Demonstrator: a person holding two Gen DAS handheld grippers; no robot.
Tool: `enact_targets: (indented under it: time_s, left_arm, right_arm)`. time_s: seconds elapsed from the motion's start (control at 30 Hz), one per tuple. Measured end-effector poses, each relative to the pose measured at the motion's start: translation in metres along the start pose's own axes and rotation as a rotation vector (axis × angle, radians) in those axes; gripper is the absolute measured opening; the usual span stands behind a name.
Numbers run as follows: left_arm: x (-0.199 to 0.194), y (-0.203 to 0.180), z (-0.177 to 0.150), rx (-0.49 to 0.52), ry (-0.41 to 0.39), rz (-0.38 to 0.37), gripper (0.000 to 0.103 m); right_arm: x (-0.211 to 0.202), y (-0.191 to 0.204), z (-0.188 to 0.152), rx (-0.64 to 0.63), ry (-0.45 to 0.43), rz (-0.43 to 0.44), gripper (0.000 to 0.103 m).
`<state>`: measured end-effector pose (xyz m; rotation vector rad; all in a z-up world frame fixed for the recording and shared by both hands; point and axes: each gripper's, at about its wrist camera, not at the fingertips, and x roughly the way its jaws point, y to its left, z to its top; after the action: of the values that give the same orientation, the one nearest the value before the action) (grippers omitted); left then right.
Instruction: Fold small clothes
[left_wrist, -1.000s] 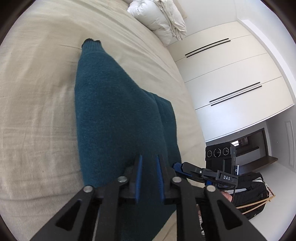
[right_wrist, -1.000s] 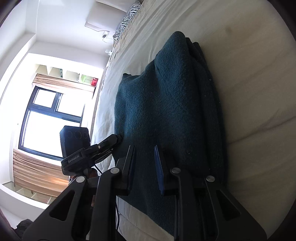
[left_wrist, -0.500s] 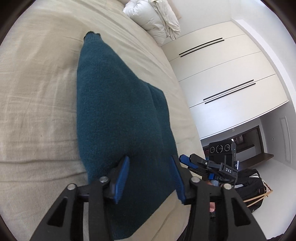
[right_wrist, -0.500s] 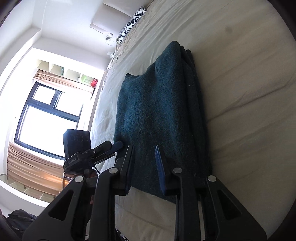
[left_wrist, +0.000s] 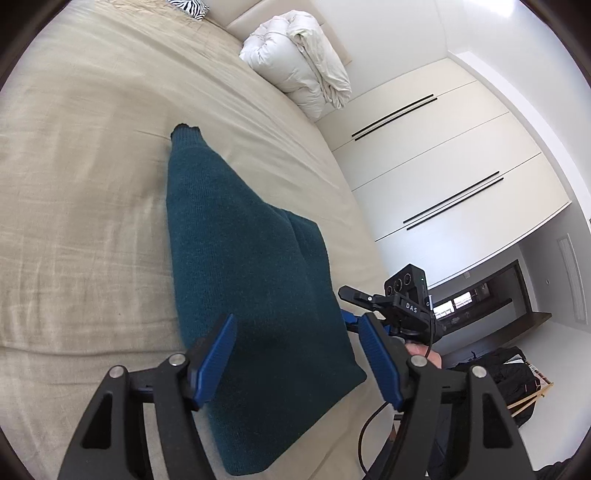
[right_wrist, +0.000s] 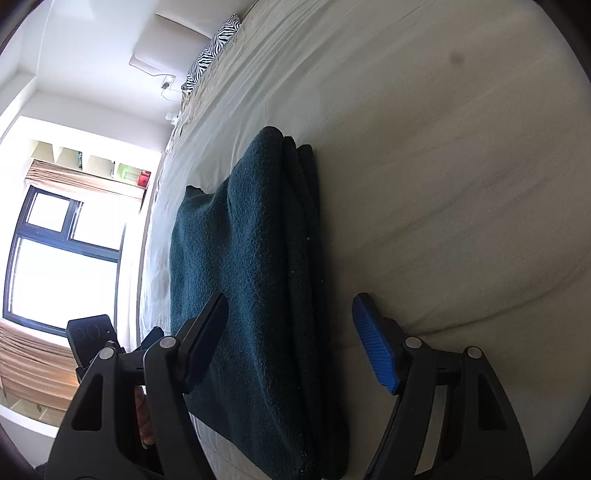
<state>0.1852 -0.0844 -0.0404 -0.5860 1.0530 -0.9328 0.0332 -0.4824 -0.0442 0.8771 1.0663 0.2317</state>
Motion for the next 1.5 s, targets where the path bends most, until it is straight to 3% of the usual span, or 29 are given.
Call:
enact_targets:
  time_s: [0.17, 0.27, 0.4, 0.57, 0.6, 0.67, 0.73, 0.8, 0.9, 0.97, 1.17, 1.5]
  left_arm:
    - [0.001, 0.047, -0.001, -0.174, -0.022, 0.008, 0.073]
    - [0.018, 0.061, -0.001, -0.216, 0.049, 0.018, 0.073]
    - [0.046, 0.051, 0.011, -0.205, 0.136, 0.022, 0.075]
    - [0.072, 0.025, 0.011, -0.096, 0.212, 0.209, 0.075]
    - [0.074, 0.018, 0.010, -0.069, 0.218, 0.245, 0.074]
    - [0.076, 0.014, 0.009, -0.044, 0.223, 0.290, 0.063]
    - [0.074, 0.015, 0.009, -0.051, 0.226, 0.290, 0.056]
    - [0.068, 0.013, 0.010, -0.050, 0.225, 0.281, 0.050]
    - [0.054, 0.003, 0.010, -0.011, 0.221, 0.284, 0.045]
    - [0.038, -0.008, 0.008, 0.033, 0.207, 0.306, 0.044]
    - [-0.037, -0.026, -0.006, 0.131, 0.153, 0.389, 0.044]
    - [-0.162, 0.013, -0.032, 0.105, 0.088, 0.500, 0.045]
  right_arm:
    - [0.023, 0.002, 0.011, -0.029, 0.053, 0.007, 0.070]
    - [0.036, 0.000, 0.020, -0.032, 0.080, 0.018, 0.070]
    - [0.045, 0.006, 0.027, -0.051, 0.108, 0.014, 0.070]
    - [0.059, 0.029, 0.029, -0.113, 0.111, -0.056, 0.070]
    - [0.061, 0.032, 0.028, -0.128, 0.109, -0.083, 0.068]
    - [0.064, 0.042, 0.025, -0.158, 0.103, -0.150, 0.058]
    - [0.071, 0.053, 0.018, -0.188, 0.101, -0.213, 0.039]
    - [0.077, 0.073, 0.008, -0.230, 0.085, -0.282, 0.032]
    - [0.085, 0.104, -0.005, -0.336, 0.053, -0.424, 0.025]
    - [0.085, 0.127, -0.015, -0.389, 0.034, -0.475, 0.024]
    - [0.090, 0.192, -0.058, -0.489, 0.002, -0.436, 0.023]
    - [0.152, 0.282, -0.123, -0.600, 0.078, -0.320, 0.023]
